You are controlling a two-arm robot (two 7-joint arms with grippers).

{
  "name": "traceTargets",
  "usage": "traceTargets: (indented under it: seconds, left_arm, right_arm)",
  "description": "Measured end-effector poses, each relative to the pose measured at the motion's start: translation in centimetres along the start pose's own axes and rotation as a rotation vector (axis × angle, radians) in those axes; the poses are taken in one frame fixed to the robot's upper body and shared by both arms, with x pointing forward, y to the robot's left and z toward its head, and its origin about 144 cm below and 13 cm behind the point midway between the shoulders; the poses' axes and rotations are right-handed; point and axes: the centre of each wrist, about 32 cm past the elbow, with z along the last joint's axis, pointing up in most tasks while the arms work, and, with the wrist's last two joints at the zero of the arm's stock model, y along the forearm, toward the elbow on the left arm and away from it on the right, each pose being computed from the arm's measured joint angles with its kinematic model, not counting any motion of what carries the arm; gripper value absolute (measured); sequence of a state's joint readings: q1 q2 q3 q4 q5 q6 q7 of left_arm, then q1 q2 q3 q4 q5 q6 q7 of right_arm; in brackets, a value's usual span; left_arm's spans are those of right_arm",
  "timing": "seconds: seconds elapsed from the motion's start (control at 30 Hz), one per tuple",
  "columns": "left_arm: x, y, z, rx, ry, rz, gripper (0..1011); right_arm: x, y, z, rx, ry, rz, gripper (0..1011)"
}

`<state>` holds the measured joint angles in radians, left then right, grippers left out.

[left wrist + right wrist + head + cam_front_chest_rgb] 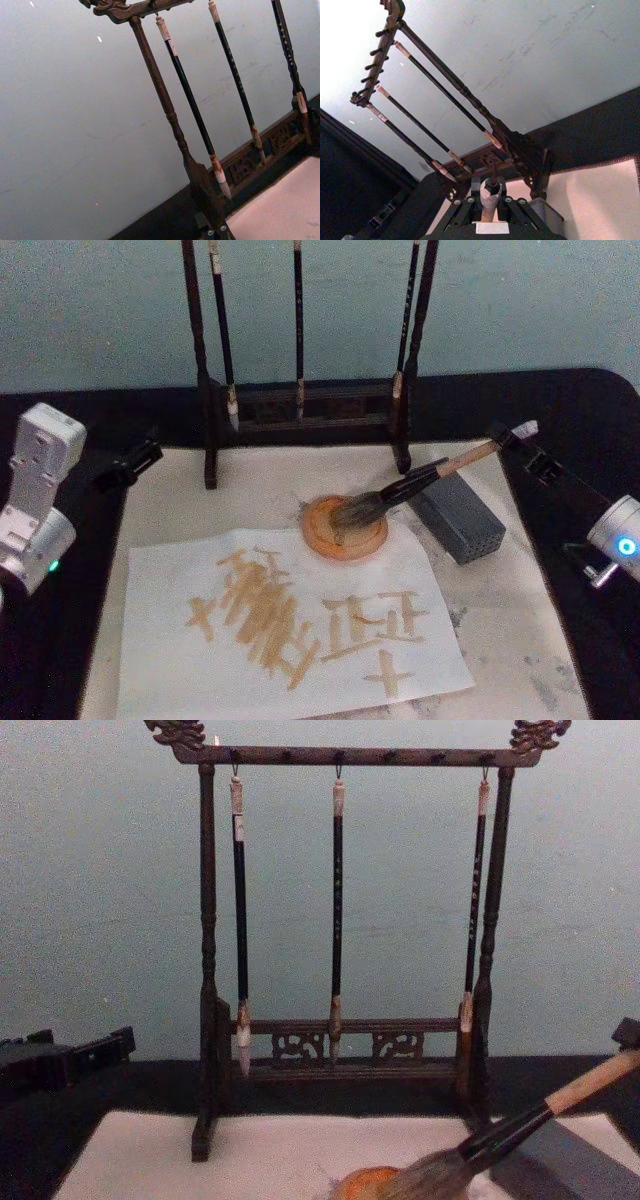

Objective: Pick up the brush from the inkstone, write on the paper, then place the brush back to its original position.

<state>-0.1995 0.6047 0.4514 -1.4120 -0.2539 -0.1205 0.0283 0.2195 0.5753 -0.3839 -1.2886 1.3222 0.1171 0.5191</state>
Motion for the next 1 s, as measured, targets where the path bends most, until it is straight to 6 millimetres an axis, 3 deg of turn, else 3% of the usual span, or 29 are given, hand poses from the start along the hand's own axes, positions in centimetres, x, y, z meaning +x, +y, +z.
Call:
traceTargets:
  seconds: [0.37,0.57,0.67,0.77,1.0]
  left_arm:
    - [0.00,0.00,0.00,0.000,0.000,0.000,1002]
    - [0.00,0.00,0.00,0.000,0.000,0.000,1002]
    - [0.00,0.00,0.00,0.000,0.000,0.000,1002]
    - [0.00,0.00,0.00,0.000,0.000,0.000,1000]
    - [0.00,0.00,0.00,0.000,0.000,0.000,1002]
  right_arm:
    - [-0.03,0.01,-0.02,0.002,0.000,0.001,180]
    - [-0.03,0.00,-0.03,0.002,-0.001,0.002,403]
    - [-0.03,0.00,-0.03,0.002,-0.001,0.002,464]
    - [-0.06,-0.03,-0.02,0.000,-0.001,-0.006,613]
    - [-0.27,-0.18,0.08,-0.009,-0.001,-0.039,812]
